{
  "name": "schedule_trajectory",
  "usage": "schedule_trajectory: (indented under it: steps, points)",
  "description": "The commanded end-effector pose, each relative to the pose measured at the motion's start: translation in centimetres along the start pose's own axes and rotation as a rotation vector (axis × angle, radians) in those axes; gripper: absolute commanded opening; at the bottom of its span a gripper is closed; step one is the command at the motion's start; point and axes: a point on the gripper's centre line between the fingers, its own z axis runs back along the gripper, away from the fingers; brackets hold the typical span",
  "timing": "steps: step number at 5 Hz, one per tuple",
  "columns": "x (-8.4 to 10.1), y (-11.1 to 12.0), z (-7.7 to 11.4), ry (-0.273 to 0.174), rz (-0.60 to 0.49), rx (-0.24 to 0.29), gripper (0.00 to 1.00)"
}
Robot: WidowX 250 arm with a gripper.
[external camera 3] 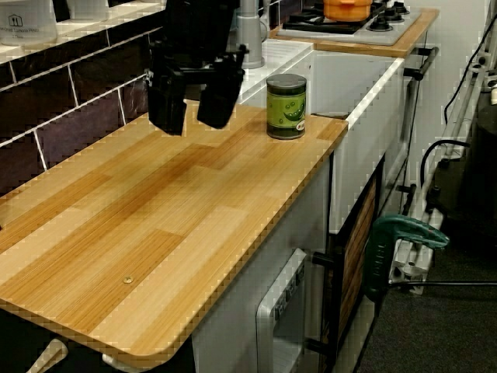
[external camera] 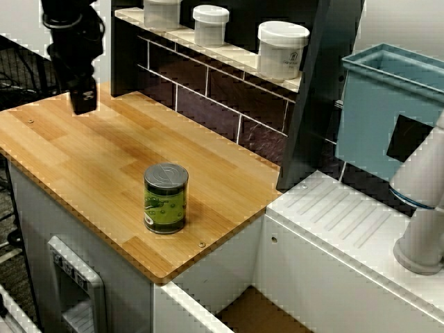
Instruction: Push into sink
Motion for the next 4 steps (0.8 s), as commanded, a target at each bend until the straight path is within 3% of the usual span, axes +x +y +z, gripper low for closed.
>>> schedule_trajectory:
  steps: [1, 2, 3, 4]
  points:
    - [-2.9, 2.4, 0.1, 0.030, -0.059, 0.006, 1.00]
    - [-4.0, 1.7, -1.0, 0.028, -0.051, -0.028, 1.00]
    - [-4.0, 0.0, -2.7, 0.060, -0.052, -0.031, 1.00]
    - [-3.4, -2.2, -3.5, 0.014, -0.015, -0.080, 1.00]
